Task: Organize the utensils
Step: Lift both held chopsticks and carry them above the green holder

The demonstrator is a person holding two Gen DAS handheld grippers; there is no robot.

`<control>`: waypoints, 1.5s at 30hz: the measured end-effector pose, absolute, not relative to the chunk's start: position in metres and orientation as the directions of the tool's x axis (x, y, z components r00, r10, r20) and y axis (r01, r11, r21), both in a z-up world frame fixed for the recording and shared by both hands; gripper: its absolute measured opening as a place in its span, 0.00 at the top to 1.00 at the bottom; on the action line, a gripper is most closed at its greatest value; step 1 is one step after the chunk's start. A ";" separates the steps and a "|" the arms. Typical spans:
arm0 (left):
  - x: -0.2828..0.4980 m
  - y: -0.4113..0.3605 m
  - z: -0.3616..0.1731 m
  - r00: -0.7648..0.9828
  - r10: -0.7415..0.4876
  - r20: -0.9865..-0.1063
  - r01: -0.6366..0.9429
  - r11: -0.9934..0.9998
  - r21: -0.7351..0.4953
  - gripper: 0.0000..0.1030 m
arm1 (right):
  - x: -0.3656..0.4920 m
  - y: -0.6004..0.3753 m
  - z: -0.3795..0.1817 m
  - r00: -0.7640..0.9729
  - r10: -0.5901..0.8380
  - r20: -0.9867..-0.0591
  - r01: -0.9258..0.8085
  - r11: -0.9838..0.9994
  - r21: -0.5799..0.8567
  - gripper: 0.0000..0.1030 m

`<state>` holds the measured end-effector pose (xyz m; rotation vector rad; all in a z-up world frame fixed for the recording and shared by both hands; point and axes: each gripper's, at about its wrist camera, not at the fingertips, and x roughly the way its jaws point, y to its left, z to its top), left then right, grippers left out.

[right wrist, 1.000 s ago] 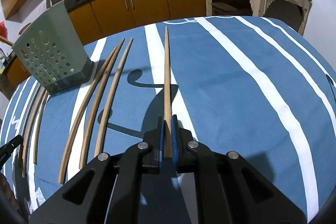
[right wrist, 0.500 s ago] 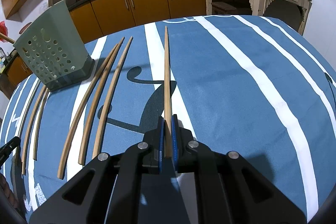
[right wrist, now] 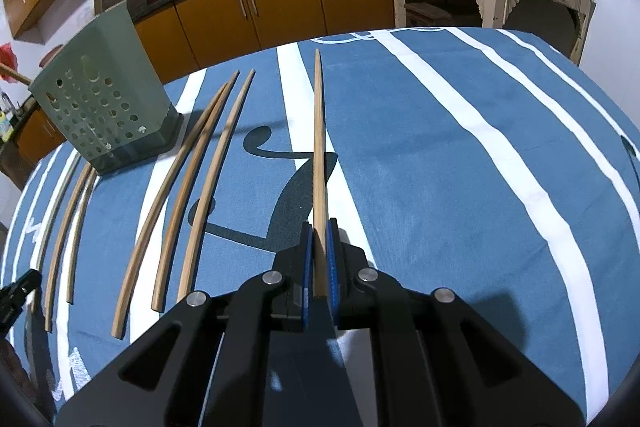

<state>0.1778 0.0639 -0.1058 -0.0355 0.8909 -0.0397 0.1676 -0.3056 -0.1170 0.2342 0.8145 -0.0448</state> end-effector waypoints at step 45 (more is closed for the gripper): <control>0.131 0.084 0.042 0.895 -0.116 -0.431 0.053 0.987 -0.154 0.93 | 0.105 -0.327 0.026 0.960 0.098 -0.262 -0.013 0.951 0.310 0.93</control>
